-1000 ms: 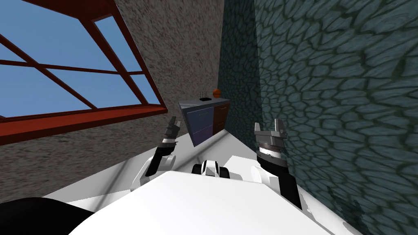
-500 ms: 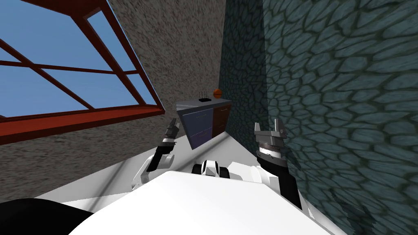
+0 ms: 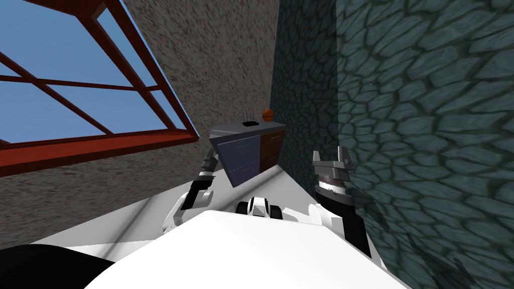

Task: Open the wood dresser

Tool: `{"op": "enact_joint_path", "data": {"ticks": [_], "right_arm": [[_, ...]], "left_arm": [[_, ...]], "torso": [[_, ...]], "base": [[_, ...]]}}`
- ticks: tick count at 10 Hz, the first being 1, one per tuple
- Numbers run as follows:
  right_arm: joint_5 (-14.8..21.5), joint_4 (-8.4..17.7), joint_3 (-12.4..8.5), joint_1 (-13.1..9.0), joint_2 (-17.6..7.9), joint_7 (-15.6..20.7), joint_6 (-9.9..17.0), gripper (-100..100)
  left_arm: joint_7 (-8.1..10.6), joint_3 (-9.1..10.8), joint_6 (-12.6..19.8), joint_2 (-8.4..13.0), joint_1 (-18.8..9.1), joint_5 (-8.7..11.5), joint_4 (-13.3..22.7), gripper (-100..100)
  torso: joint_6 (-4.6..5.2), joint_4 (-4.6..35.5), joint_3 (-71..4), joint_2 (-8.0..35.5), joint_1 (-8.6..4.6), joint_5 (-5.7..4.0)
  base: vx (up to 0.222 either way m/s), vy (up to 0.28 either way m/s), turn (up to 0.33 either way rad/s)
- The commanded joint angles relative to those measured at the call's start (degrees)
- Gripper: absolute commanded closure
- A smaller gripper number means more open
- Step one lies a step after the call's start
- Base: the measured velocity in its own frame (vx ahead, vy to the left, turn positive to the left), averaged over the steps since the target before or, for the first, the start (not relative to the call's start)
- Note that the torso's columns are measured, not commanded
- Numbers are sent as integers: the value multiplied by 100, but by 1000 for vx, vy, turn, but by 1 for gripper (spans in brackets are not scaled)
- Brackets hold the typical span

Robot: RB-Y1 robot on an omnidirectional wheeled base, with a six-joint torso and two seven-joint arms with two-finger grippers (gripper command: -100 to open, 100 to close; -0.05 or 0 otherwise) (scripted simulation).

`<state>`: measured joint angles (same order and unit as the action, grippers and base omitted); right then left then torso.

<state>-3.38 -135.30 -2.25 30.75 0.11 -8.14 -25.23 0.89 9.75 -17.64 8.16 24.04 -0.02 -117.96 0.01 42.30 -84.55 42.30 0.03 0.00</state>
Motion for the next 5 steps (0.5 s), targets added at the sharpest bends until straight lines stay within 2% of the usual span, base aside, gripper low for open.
{"op": "enact_joint_path", "data": {"ticks": [1, 5], "right_arm": [[0, 0, 0, 0, 0, 0, 0, 0], [0, 0, 0, 0, 0, 0, 0, 0]], "left_arm": [[-15, 128, 75, -15, -80, 60, 247, -100], [-12, 363, 183, 164, -177, 178, 642, -100]], "torso": [[-1, -4, -7, -11, 10, 3], [-1, 1, 3, 4, -15, -4]], "base": [[182, -99, 90], [158, -146, 82]]}}
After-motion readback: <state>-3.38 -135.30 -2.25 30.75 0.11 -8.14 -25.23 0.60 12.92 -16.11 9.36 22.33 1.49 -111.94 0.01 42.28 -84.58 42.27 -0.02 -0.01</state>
